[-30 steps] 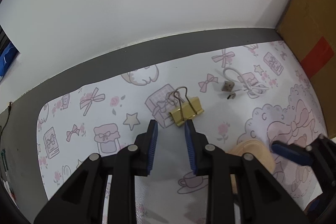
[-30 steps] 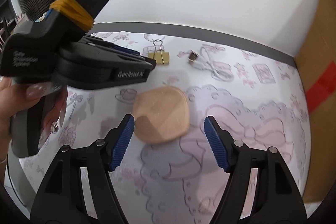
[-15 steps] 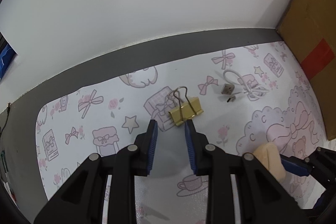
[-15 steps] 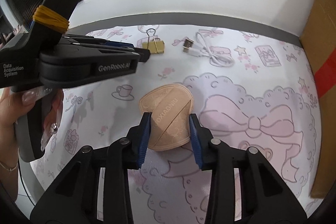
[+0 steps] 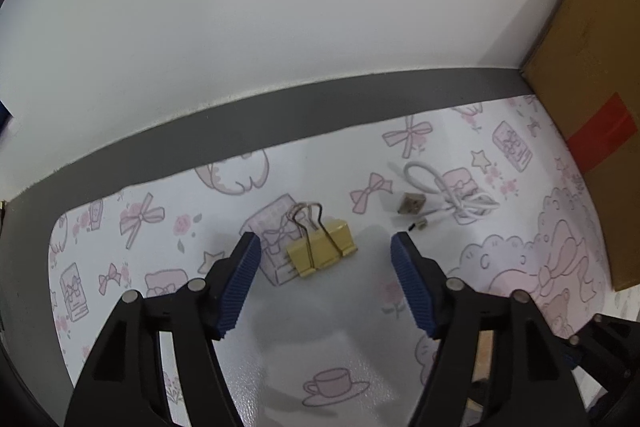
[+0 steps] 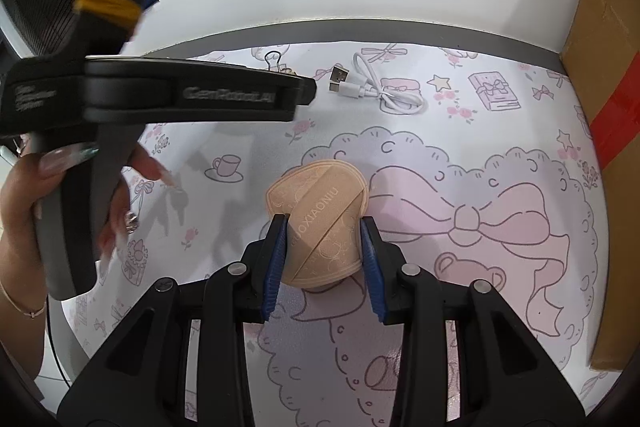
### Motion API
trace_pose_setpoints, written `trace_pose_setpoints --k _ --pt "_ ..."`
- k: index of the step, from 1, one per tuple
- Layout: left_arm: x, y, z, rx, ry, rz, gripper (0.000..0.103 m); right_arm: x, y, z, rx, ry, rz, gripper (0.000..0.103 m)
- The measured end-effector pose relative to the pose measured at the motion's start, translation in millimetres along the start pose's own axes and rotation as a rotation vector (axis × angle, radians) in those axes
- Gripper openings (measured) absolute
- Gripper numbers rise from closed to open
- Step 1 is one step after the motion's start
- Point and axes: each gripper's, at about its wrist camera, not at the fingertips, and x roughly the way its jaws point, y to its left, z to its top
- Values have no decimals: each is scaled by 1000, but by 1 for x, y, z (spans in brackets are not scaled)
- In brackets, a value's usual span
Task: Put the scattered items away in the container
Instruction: 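Lift and carry the clip and sponge over the box with both grippers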
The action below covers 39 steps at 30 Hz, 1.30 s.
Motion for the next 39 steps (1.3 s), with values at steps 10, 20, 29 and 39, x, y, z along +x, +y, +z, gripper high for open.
trace_pose_setpoints --k 10,20,29,39 --pt "-1 -20 8 94 -20 69 36 -15 -13 -11 26 12 -21 37" --pt "-15 -21 14 103 -47 101 36 -21 -20 -12 19 14 -19 37" --pt "-51 5 -3 37 -24 140 36 -21 -29 -9 39 10 -40 37" --pt "-81 -24 -39 22 -17 177 36 -63 -25 9 29 -44 -38 37"
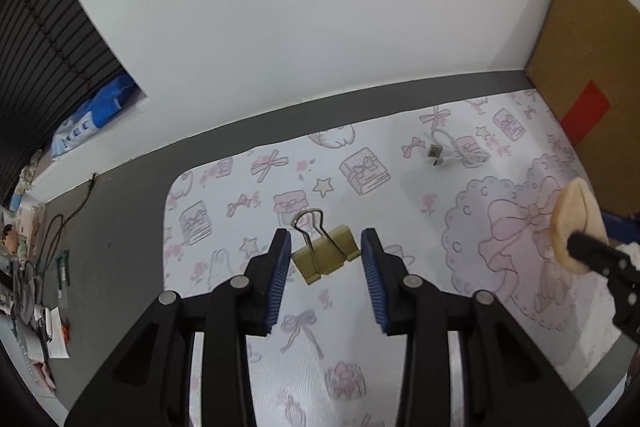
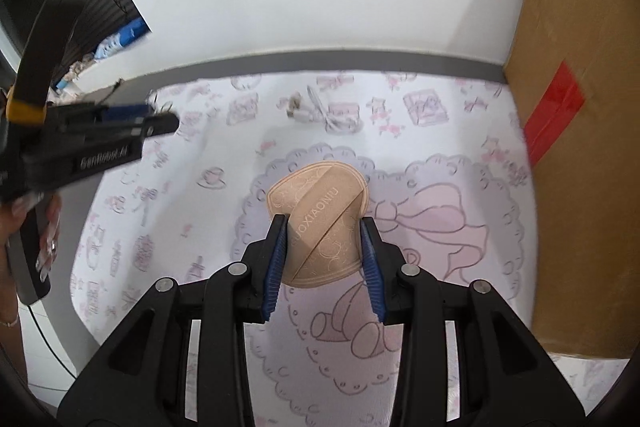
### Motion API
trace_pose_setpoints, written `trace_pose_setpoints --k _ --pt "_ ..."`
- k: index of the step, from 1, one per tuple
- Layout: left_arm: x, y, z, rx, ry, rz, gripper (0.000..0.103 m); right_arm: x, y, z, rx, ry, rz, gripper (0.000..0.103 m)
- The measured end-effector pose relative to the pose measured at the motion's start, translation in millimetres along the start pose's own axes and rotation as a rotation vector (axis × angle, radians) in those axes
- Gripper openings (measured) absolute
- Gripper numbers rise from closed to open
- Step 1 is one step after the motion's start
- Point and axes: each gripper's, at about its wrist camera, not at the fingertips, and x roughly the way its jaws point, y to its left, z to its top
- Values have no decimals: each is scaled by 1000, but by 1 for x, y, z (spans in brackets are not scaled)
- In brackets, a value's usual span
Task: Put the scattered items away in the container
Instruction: 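Lift and carry the clip and sponge over the box with both grippers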
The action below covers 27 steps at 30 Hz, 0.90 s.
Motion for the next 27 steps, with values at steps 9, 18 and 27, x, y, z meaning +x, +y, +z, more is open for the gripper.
trace_pose_setpoints --k 9,18,27 --pt "-89 30 -5 -55 -63 -37 36 -64 12 22 -3 -66 -3 37" --pt "-168 36 6 -49 -176 -1 36 -141 22 52 -18 -177 -34 37" --pt "-239 51 18 -48 -314 33 36 -213 33 69 -51 -297 -55 37"
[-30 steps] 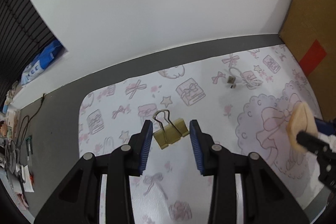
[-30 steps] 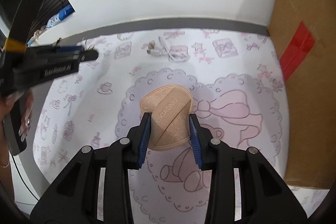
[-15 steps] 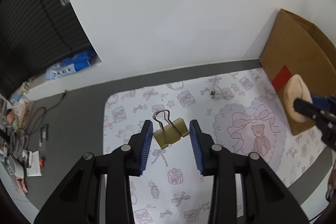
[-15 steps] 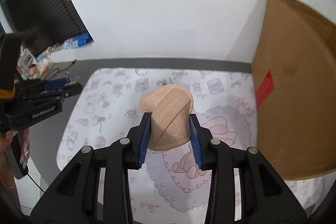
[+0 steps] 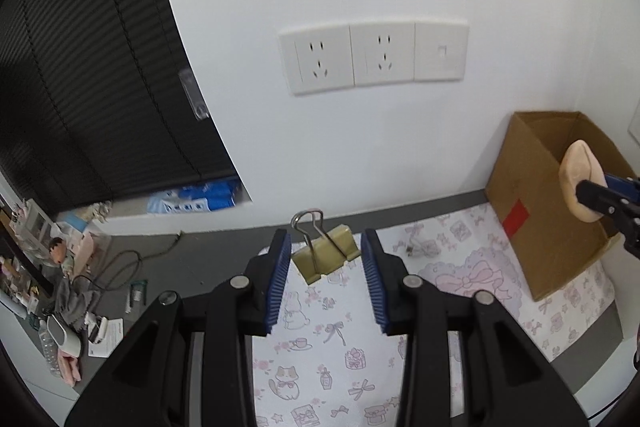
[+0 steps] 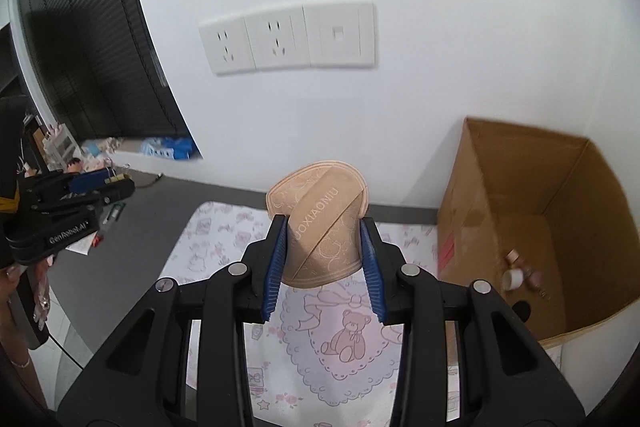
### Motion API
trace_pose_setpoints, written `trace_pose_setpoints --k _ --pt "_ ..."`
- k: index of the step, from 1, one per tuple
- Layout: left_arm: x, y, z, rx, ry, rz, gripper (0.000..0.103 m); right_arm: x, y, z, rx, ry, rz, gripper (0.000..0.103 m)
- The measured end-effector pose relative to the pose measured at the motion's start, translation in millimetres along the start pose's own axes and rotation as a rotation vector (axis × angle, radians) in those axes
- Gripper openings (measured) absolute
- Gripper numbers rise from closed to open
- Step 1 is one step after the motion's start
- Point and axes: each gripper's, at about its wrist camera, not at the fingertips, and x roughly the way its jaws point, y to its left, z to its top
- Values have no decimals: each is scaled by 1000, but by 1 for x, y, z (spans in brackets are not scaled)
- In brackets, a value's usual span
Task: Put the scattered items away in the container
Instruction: 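Lift and carry the clip and sponge over the box with both grippers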
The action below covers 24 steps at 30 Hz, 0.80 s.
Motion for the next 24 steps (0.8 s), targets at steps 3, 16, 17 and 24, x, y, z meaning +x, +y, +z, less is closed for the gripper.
trace_pose_setpoints --k 3,16,17,24 --pt "-17 7 7 36 -41 -33 36 -13 3 7 -6 -25 -3 37" --pt "-43 23 16 20 -86 -55 36 -54 17 24 -39 -105 -19 37" --pt "-42 23 15 21 -83 -60 36 -56 17 23 -40 -104 -21 37" --pt "-41 24 8 39 -72 -88 36 -62 24 18 -45 -95 -43 37"
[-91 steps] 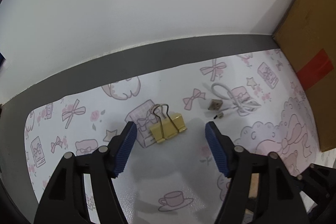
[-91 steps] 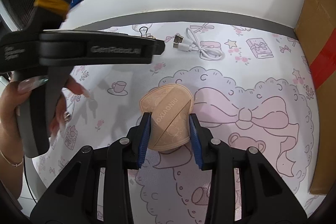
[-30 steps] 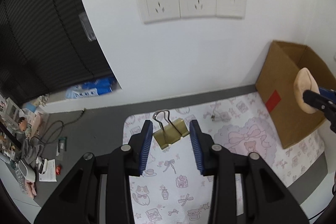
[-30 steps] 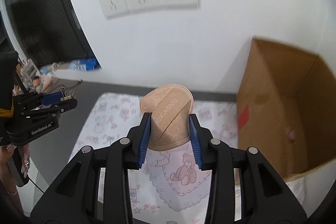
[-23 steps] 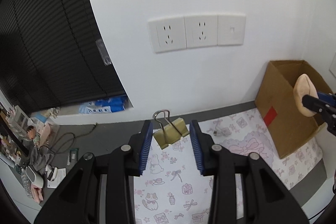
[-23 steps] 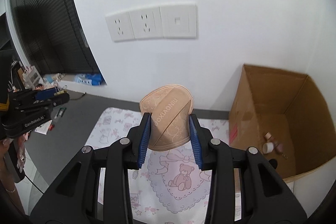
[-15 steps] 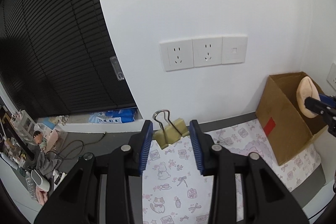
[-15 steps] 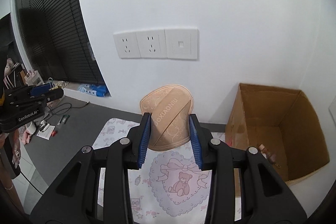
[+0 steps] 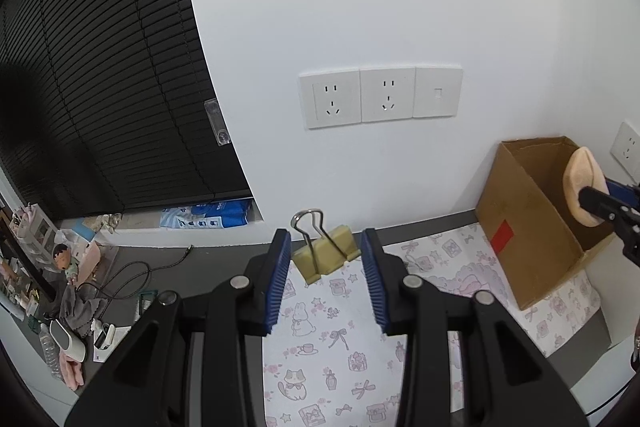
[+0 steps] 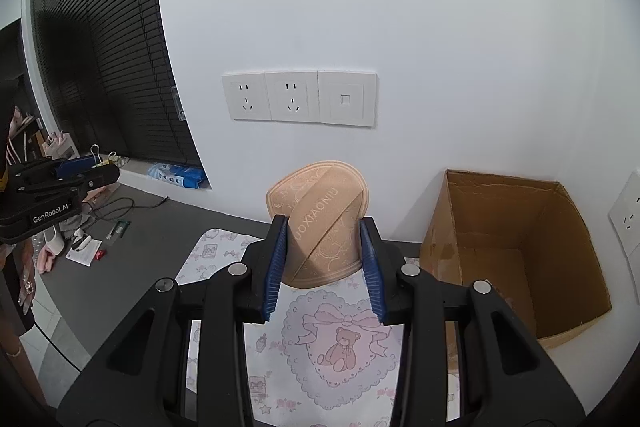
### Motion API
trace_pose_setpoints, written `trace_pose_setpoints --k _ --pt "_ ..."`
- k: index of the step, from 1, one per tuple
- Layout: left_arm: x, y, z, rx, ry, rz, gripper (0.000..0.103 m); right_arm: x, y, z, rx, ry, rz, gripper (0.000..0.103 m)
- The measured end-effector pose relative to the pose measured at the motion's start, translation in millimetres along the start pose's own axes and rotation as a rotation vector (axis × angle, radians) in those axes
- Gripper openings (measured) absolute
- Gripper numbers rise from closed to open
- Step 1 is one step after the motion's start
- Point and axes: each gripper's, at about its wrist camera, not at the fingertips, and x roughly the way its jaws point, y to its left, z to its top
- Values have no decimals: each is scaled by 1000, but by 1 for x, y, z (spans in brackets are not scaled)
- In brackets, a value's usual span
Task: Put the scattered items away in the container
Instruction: 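Lift and carry the clip and sponge over the box with both grippers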
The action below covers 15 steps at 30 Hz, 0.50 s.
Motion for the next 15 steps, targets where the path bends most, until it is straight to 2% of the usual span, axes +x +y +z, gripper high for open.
trace_pose_setpoints --k 15 --pt "15 -17 1 53 29 -43 36 2 -10 -9 29 23 -48 37"
